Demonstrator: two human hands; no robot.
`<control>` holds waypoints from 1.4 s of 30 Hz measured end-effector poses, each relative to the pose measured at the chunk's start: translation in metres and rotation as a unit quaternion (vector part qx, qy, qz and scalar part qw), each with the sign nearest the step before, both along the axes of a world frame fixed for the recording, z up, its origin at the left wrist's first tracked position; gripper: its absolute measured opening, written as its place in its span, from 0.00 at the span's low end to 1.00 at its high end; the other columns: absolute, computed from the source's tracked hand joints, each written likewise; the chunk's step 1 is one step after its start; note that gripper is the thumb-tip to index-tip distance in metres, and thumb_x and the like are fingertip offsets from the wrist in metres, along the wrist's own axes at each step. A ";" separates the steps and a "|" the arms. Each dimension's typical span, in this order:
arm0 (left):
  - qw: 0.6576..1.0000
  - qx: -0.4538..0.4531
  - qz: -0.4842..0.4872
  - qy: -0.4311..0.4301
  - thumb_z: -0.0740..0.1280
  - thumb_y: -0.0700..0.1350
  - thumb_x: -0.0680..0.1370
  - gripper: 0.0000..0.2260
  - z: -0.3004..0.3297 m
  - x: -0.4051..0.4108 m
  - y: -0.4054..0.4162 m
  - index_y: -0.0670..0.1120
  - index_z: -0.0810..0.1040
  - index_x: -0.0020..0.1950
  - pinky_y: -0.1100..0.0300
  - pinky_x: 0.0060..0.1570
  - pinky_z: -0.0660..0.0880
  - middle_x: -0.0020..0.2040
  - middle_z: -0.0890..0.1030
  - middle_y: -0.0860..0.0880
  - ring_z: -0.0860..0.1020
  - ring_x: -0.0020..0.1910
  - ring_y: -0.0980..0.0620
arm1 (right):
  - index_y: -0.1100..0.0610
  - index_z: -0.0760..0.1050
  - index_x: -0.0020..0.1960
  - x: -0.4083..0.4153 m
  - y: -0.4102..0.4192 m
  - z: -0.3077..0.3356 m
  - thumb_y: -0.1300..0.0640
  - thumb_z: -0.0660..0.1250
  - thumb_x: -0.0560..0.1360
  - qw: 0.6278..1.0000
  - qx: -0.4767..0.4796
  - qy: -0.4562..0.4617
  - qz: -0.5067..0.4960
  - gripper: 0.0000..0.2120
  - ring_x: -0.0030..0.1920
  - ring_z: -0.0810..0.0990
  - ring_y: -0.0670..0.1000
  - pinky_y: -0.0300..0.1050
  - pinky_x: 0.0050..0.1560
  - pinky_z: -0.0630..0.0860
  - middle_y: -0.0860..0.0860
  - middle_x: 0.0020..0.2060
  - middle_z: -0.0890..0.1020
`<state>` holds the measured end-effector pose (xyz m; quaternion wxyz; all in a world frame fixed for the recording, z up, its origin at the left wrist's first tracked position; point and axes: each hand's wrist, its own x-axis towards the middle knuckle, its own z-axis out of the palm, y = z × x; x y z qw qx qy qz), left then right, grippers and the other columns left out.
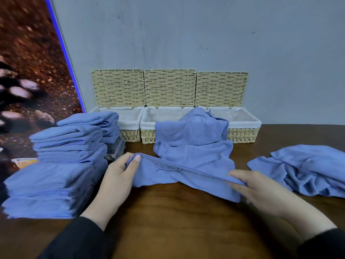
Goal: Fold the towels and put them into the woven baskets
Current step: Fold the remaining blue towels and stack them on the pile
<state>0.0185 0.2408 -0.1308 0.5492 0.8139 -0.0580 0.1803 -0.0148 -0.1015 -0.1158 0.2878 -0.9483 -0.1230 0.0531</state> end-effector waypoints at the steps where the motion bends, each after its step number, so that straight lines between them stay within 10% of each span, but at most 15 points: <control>1: 1.000 0.004 -0.022 0.013 0.61 0.46 0.85 0.17 -0.001 -0.006 0.002 0.40 0.69 0.38 0.65 0.32 0.61 0.33 0.66 0.53 0.65 0.33 0.58 | 0.54 0.67 0.39 -0.008 0.000 0.002 0.50 0.62 0.83 1.000 0.007 0.019 0.005 0.15 0.32 0.68 0.44 0.41 0.36 0.68 0.46 0.32 0.68; 7: 0.985 -0.001 -0.137 0.110 0.62 0.54 0.84 0.15 0.008 -0.032 0.015 0.49 0.84 0.48 0.58 0.45 0.75 0.43 0.85 0.49 0.83 0.43 0.52 | 0.62 0.70 0.39 -0.048 -0.013 0.026 0.34 0.66 0.76 0.987 0.129 0.092 0.002 0.29 0.26 0.71 0.51 0.43 0.31 0.67 0.52 0.28 0.71; 11: 0.972 0.154 -0.120 0.130 0.61 0.61 0.81 0.18 0.023 -0.016 0.022 0.48 0.77 0.44 0.59 0.39 0.70 0.36 0.76 0.49 0.75 0.35 0.51 | 0.66 0.75 0.49 -0.043 -0.021 0.037 0.28 0.64 0.73 0.991 0.095 0.094 -0.031 0.38 0.25 0.75 0.54 0.44 0.29 0.70 0.61 0.35 0.77; 16: 0.964 0.241 -0.031 0.112 0.60 0.53 0.85 0.17 0.094 0.018 0.002 0.41 0.75 0.45 0.62 0.23 0.66 0.29 0.73 0.43 0.73 0.17 0.53 | 0.61 0.80 0.60 -0.003 0.000 0.080 0.48 0.63 0.83 0.930 0.347 0.028 -0.116 0.17 0.58 0.83 0.63 0.49 0.42 0.84 0.63 0.54 0.84; 19: 1.000 0.023 0.001 0.006 0.61 0.51 0.85 0.10 0.151 0.020 -0.013 0.47 0.78 0.55 0.65 0.19 0.68 0.42 0.80 0.43 0.77 0.21 0.53 | 0.55 0.72 0.40 0.013 0.005 0.125 0.47 0.62 0.84 0.923 0.300 -0.202 -0.129 0.17 0.52 0.84 0.53 0.47 0.47 0.82 0.52 0.34 0.69; 22: 0.989 -0.090 -0.038 -0.107 0.61 0.48 0.85 0.14 0.173 0.011 -0.012 0.41 0.81 0.57 0.59 0.42 0.83 0.49 0.83 0.42 0.85 0.42 0.50 | 0.60 0.69 0.41 0.004 0.001 0.149 0.41 0.60 0.82 0.899 0.245 -0.346 -0.111 0.22 0.40 0.70 0.45 0.67 0.57 0.78 0.58 0.34 0.66; 25: 0.986 0.010 -0.027 -0.166 0.62 0.48 0.85 0.12 0.142 -0.014 0.002 0.47 0.84 0.52 0.60 0.51 0.80 0.46 0.84 0.49 0.82 0.47 0.54 | 0.65 0.68 0.42 -0.031 -0.006 0.122 0.49 0.59 0.85 0.916 0.158 -0.358 -0.088 0.21 0.33 0.63 0.42 0.39 0.38 0.70 0.50 0.31 0.64; 30: 0.965 0.223 -0.131 -0.047 0.64 0.55 0.82 0.08 0.021 -0.067 0.033 0.64 0.82 0.49 0.66 0.54 0.73 0.50 0.84 0.66 0.79 0.52 0.68 | 0.47 0.81 0.60 -0.070 -0.024 0.015 0.40 0.58 0.78 0.992 -0.016 -0.121 0.032 0.19 0.65 0.75 0.37 0.38 0.69 0.68 0.35 0.61 0.78; 37: 0.908 0.371 -0.176 -0.087 0.57 0.71 0.78 0.24 -0.019 -0.083 0.059 0.58 0.85 0.54 0.54 0.61 0.63 0.57 0.76 0.65 0.72 0.59 0.59 | 0.45 0.81 0.50 -0.074 -0.019 -0.020 0.36 0.62 0.79 0.986 0.012 -0.139 0.090 0.16 0.56 0.79 0.44 0.45 0.60 0.73 0.40 0.52 0.80; 42: 0.870 0.458 -0.186 -0.003 0.45 0.77 0.75 0.34 -0.025 -0.064 0.033 0.63 0.72 0.72 0.48 0.74 0.59 0.74 0.65 0.65 0.62 0.75 0.60 | 0.45 0.74 0.71 -0.054 0.005 -0.036 0.40 0.65 0.79 0.993 -0.066 -0.074 0.070 0.22 0.74 0.65 0.40 0.37 0.73 0.60 0.39 0.74 0.68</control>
